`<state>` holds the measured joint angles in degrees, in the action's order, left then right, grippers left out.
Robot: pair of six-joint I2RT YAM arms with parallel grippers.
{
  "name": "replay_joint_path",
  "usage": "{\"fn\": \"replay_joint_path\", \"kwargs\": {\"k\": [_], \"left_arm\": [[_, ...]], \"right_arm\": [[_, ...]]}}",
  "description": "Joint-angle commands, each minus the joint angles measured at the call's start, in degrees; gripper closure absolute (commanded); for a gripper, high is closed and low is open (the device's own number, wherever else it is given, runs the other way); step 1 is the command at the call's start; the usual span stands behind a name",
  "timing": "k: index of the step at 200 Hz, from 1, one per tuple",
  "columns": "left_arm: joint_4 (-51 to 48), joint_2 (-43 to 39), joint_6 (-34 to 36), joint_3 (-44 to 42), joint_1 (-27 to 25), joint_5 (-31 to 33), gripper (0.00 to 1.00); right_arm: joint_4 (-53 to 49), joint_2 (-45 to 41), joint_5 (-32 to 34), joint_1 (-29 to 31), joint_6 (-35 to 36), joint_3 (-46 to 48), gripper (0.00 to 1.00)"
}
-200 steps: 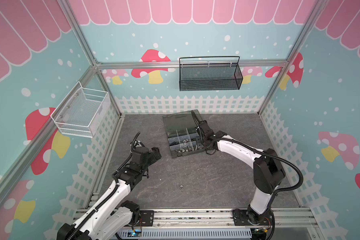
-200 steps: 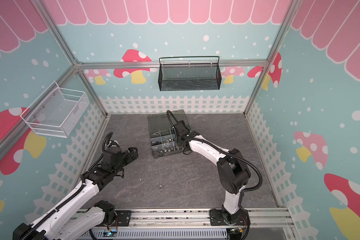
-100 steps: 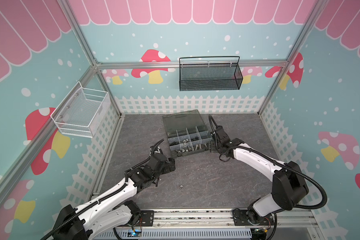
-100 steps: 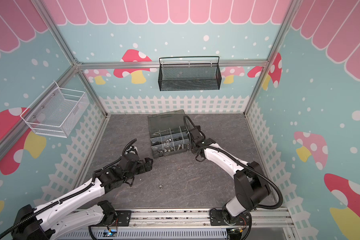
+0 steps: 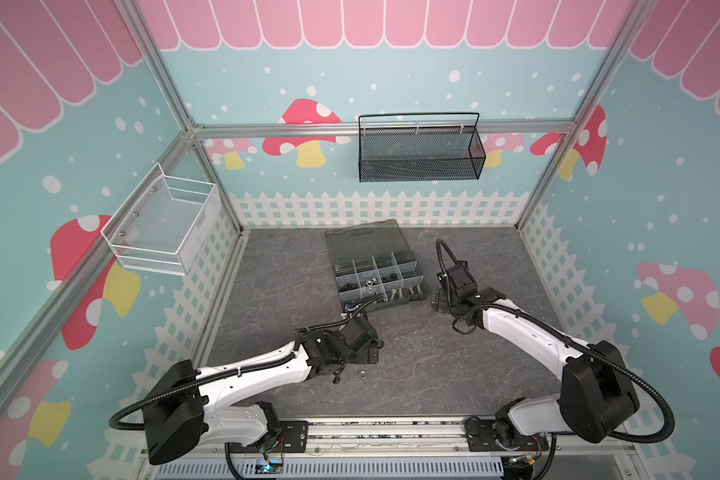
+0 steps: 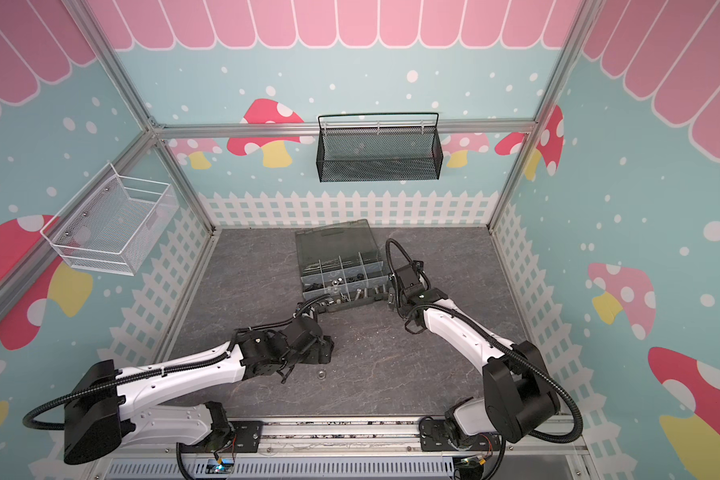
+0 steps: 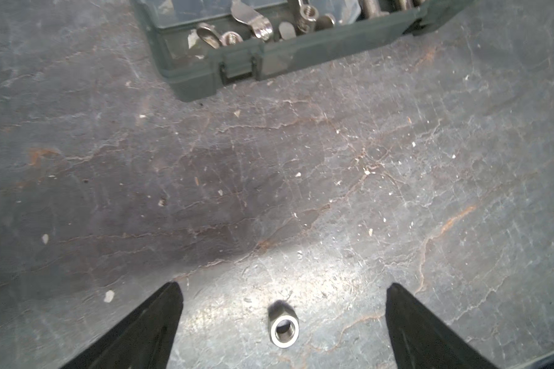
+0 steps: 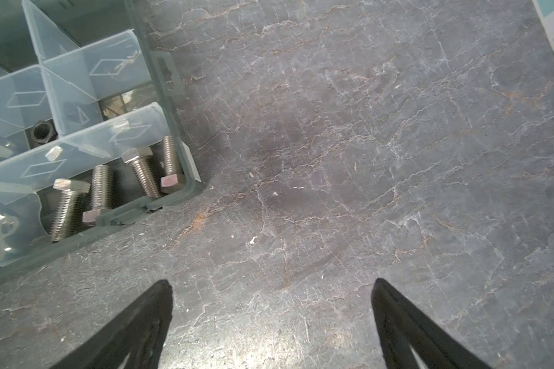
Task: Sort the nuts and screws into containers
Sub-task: 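Lower the left gripper to the last silver nut while the right gripper withdraws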
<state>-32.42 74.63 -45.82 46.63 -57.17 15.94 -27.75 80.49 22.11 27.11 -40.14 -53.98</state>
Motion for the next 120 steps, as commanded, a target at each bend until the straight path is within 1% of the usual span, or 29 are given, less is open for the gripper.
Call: {"fn": "replay_joint_path", "kwargs": {"k": [1, 58, 120], "left_arm": [[-3.37, 2.85, 0.54, 2.58, -1.38, -0.14, 0.01], [-6.43, 9.00, 1.89, 6.36, -2.65, -4.50, 0.05], [-9.81, 14.53, 4.15, 9.78, -2.86, -7.24, 0.16]], "right_arm": [[-0.11, -1.81, 1.03, -0.41, -2.17, 1.86, 0.02], [0.00, -2.27, 0.98, -0.66, -2.31, 3.56, 0.02], [0.94, -2.03, 1.09, -0.74, -1.49, 3.58, 0.02]]}}
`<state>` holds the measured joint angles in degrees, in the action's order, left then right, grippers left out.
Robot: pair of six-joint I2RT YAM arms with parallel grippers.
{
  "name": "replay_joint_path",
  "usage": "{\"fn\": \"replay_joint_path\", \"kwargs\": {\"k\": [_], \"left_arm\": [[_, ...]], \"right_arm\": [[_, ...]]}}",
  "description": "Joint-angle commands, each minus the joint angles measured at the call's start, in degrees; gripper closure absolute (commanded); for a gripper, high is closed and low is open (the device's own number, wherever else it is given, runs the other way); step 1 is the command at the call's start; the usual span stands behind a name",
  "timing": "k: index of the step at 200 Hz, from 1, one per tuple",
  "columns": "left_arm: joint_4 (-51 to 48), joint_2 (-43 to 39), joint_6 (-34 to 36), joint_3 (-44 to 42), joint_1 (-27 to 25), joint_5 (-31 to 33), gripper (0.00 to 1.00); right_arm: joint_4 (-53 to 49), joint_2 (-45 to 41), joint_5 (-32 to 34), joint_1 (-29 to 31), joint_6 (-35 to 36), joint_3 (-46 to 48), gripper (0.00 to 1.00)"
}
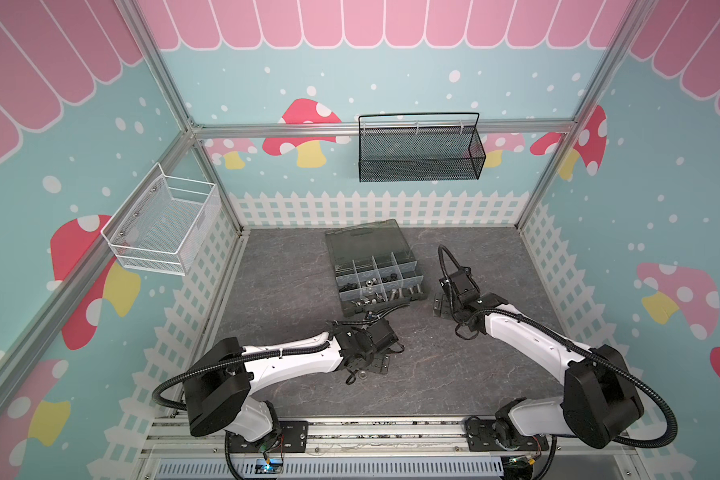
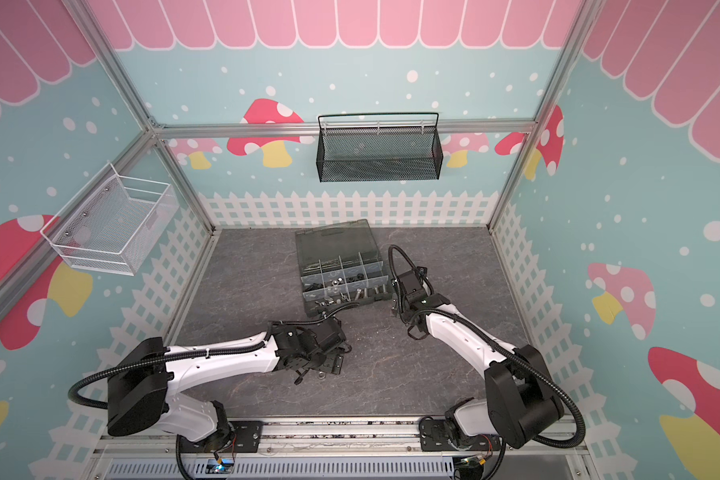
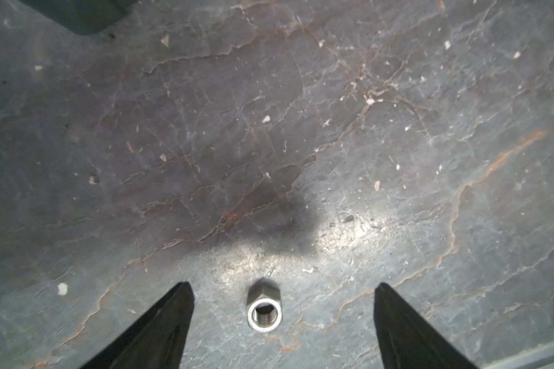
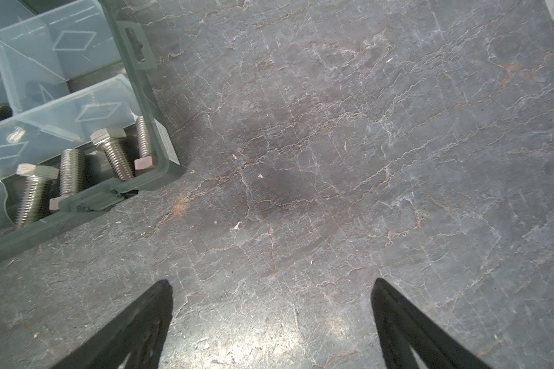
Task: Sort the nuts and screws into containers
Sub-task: 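Lower the left gripper to the last silver nut while the right gripper withdraws, then close the left gripper on the last silver hex nut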
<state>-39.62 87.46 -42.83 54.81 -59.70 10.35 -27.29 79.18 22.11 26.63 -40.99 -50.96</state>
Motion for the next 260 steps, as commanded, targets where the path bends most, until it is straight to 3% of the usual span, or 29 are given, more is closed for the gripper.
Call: {"fn": "replay_joint_path", "kwargs": {"k": [1, 96, 182, 260], "left_arm": [[-2.59, 1.81, 1.16, 1.61, -0.33, -1.69, 0.16], [-5.30, 6.66, 2.22, 0.83, -0.41, -2.91, 0.44], [-6.09, 7.35, 2.59, -1.93, -0.40, -6.03, 0.52], [-5.94, 9.57, 3.57, -1.33, -0.41, -4.33, 0.60]], "right_arm": [[0.48, -0.70, 1.09, -0.26, -0.65, 0.58, 0.02], [1.09, 2.01, -0.39, -0.44, -0.89, 0.45, 0.01], [1.62, 3.39, -2.01, -0.42, -1.31, 0.60, 0.00], [2.28, 4.30, -2.85, -0.44, -1.36, 0.82, 0.00]]}}
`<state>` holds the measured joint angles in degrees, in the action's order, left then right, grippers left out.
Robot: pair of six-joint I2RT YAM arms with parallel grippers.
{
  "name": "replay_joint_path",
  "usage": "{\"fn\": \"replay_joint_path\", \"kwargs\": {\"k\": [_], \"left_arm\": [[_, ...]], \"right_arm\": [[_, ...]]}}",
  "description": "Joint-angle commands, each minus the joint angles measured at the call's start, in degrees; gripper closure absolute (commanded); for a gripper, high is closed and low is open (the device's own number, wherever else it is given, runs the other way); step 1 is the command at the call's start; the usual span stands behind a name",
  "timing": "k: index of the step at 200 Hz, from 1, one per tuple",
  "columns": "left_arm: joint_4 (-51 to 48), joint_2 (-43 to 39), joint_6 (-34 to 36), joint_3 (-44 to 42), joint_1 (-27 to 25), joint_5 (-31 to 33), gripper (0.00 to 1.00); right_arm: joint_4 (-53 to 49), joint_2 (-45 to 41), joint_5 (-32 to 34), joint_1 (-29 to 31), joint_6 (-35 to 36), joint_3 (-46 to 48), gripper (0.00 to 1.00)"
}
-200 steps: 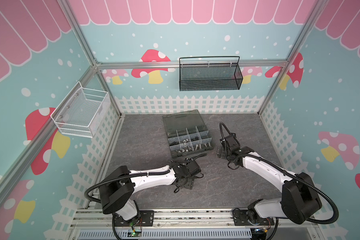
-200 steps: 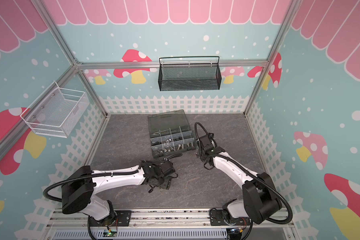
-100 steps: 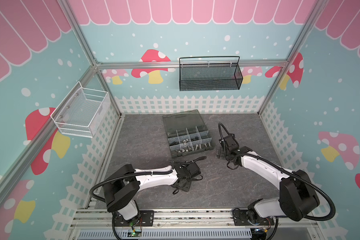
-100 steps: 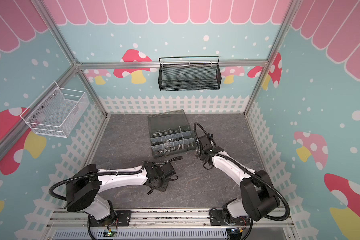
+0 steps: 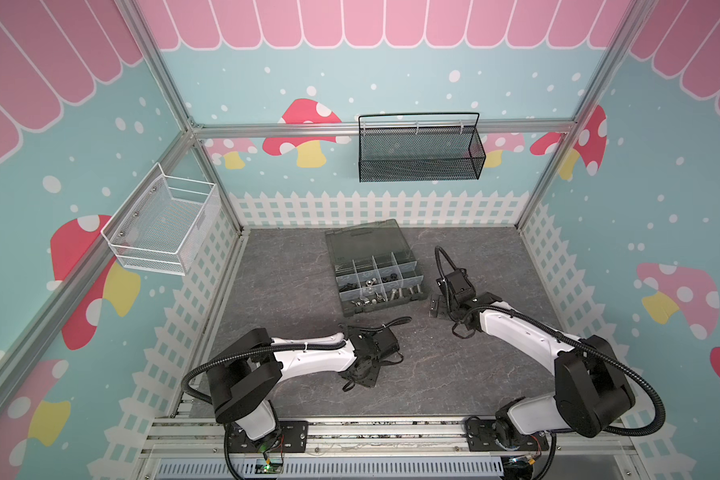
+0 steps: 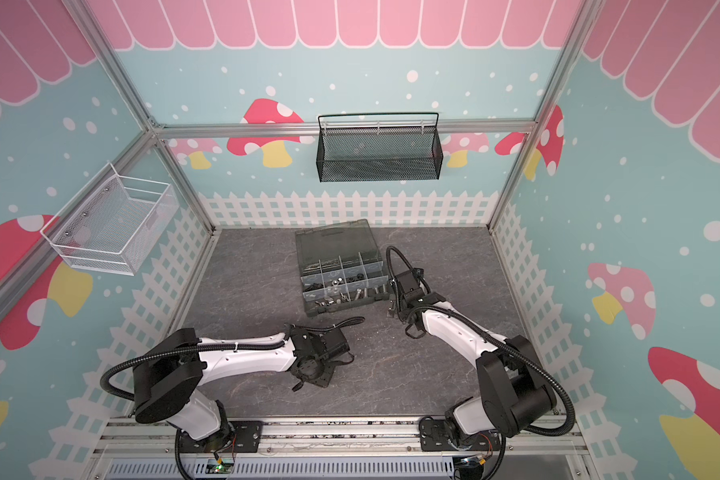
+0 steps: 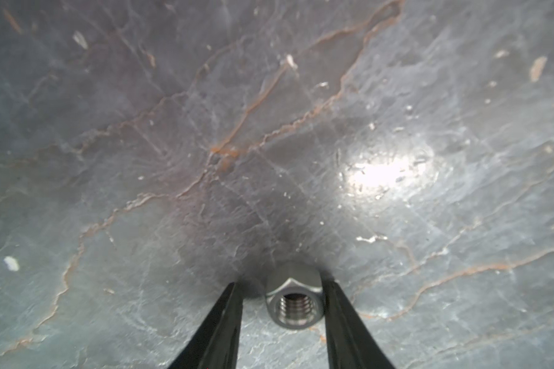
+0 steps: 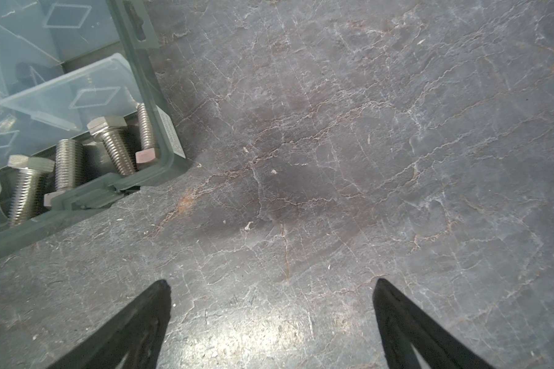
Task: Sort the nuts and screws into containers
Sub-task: 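Close the left gripper on the last silver hex nut, then carry the silver nut with the left gripper over an organizer compartment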
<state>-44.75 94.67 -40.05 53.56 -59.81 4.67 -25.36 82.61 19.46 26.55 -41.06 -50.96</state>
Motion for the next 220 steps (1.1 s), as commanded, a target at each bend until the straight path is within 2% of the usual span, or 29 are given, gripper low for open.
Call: {"fn": "replay_joint_path", "kwargs": {"k": [1, 70, 101, 137, 161, 220], "left_arm": [[-0.83, 2.36, 0.78, -0.06, -0.31, 1.37, 0.60], [-0.17, 3.92, 1.49, 0.28, -0.31, 1.13, 0.69], [0.39, 4.33, 1.48, 0.14, -0.26, 1.25, 0.76], [1.09, 2.10, 1.31, -0.65, -0.04, 2.27, 0.77], [1.12, -1.40, 0.87, -2.01, 1.75, 3.43, 0.79], [2.54, -12.18, 0.98, -3.71, 10.03, 8.67, 0.80]], "right_arm": [[0.38, 0.88, -0.21, -0.35, -1.26, 0.80, 0.00], [0.57, 1.09, -0.93, -0.35, -1.39, 0.79, 0.00], [0.99, 1.63, -1.77, -0.36, -1.30, 0.67, 0.01], [1.17, 1.46, -2.00, -0.35, -1.01, 0.40, 0.02], [1.24, 0.76, -1.92, -0.38, -1.07, 0.50, 0.02], [1.77, 0.18, -2.32, -0.35, -1.52, 0.59, 0.01]]}}
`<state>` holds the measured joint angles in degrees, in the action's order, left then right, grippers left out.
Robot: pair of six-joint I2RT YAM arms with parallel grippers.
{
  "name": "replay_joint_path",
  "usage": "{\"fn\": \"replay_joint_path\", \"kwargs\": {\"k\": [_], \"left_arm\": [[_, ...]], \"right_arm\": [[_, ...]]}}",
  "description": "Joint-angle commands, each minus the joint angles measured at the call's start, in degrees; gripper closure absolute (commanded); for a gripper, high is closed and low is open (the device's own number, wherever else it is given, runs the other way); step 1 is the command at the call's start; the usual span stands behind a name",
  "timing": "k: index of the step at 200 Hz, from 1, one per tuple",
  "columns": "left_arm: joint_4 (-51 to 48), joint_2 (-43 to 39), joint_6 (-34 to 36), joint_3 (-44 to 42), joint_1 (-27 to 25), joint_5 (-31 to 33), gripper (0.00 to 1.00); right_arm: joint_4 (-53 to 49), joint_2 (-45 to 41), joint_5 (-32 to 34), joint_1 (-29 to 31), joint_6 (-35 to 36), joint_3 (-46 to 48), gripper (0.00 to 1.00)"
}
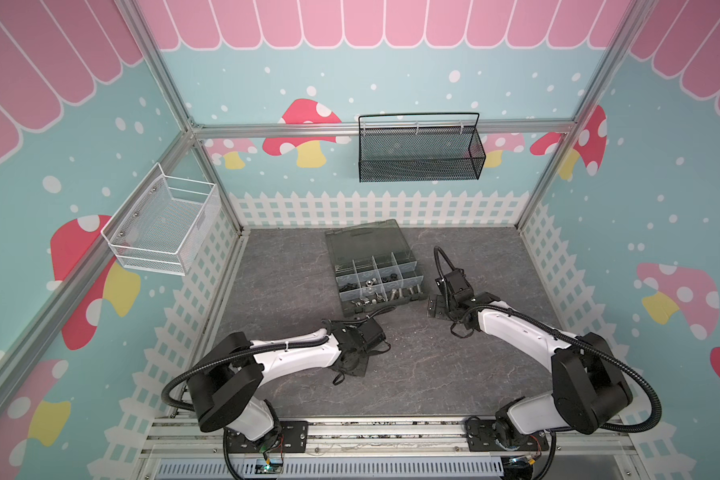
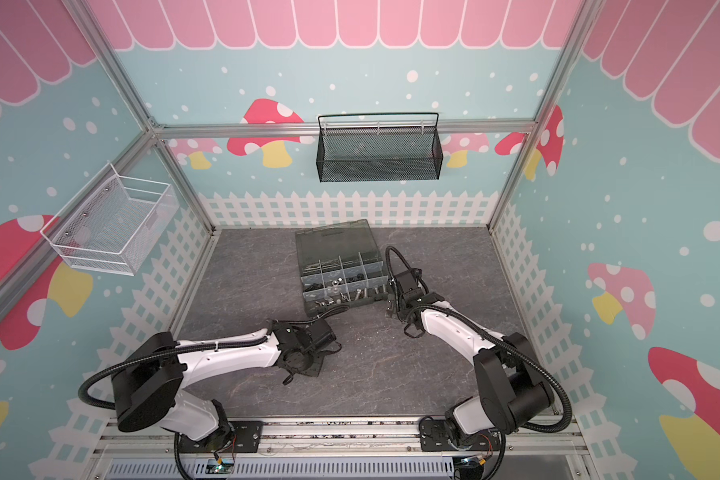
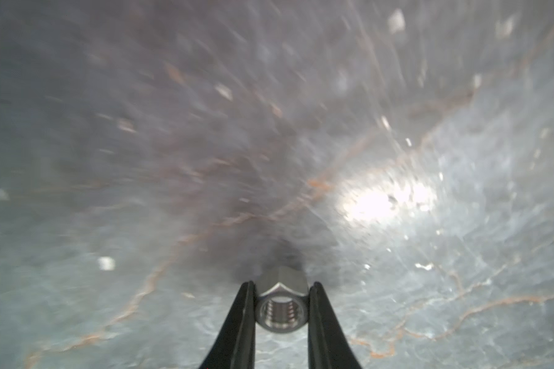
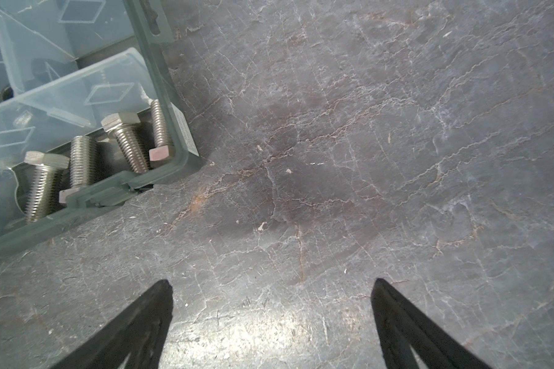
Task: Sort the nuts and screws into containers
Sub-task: 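Carry the silver nut with the left gripper over an organizer compartment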
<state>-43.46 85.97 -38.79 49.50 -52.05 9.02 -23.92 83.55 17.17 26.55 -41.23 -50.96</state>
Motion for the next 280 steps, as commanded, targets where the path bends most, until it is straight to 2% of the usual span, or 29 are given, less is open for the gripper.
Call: {"fn": "replay_joint_path", "kwargs": {"k": [1, 53, 112, 223, 280], "left_arm": [[1.30, -3.60, -0.31, 0.39, 2.42, 4.42, 0.79], [7.57, -5.49, 2.92, 5.39, 9.30, 7.97, 0.79], [12.65, 1.06, 9.57, 16.52, 15.56, 6.57, 0.80], [16.41, 22.38, 13.20, 34.02, 18.71, 4.53, 0.80], [15.69, 28.92, 13.12, 39.43, 19.12, 2.41, 0.78]], "right_arm": [[0.35, -0.80, -0.03, -0.35, -1.28, 0.60, 0.01], [0.37, -1.82, 0.80, -0.44, -1.64, -0.10, 0.01], [-0.77, -3.77, 2.77, -0.44, -2.34, -0.12, 0.02], [-2.36, -7.37, 4.21, -0.44, -3.56, 0.11, 0.02], [-2.54, -6.50, 3.94, -0.46, -3.36, -0.06, 0.01]]}}
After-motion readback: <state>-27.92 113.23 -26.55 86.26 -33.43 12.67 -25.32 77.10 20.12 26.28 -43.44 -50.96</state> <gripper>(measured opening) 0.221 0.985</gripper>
